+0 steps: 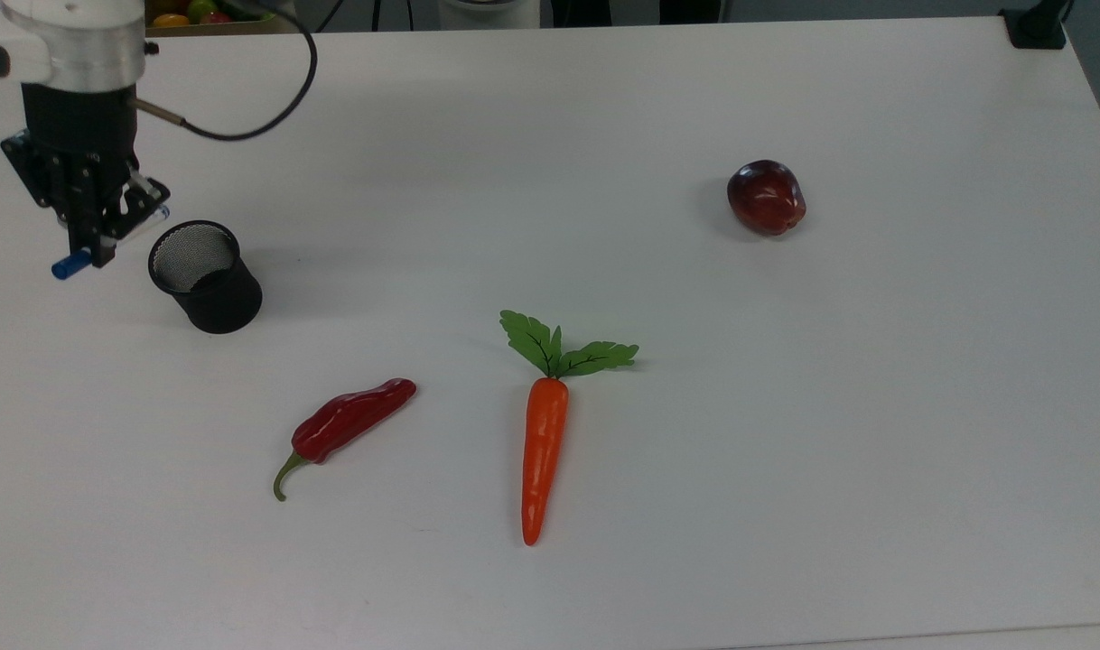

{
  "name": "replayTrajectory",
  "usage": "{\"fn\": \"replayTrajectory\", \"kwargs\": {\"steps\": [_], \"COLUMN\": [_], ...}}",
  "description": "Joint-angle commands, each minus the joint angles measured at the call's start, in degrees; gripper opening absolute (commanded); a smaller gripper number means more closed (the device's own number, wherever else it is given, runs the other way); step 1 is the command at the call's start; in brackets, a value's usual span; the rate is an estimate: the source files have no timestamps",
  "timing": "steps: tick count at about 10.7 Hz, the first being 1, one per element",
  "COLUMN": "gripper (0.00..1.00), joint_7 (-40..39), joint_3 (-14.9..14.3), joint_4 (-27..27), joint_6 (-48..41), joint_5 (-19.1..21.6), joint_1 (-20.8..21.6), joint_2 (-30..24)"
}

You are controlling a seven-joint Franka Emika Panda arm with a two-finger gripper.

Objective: Place marker
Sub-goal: 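Lower the marker into the pen cup and open the gripper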

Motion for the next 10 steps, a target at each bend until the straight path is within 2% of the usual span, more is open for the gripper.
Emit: {"fn": "replayTrajectory", "kwargs": {"steps": [1,4,8,9,10], "gripper": [0.13,0.13,0.15,0.21,0.35], "joint_7": [0.23,0.5,0.41,0.41,0.5], "joint_3": [-0.46,-0.46,-0.46,-0.46,-0.46], "joint_4": [-4.52,-6.99,-7.35,-7.35,-7.26], "joint_6": [6.17,7.5,6.89,6.71,6.71], "joint_5": [-1.87,-1.87,-1.87,-1.87,-1.78], "joint_1": [0.76,1.82,1.91,1.82,1.82], "joint_2": [0.46,1.34,1.25,1.25,1.16]}}
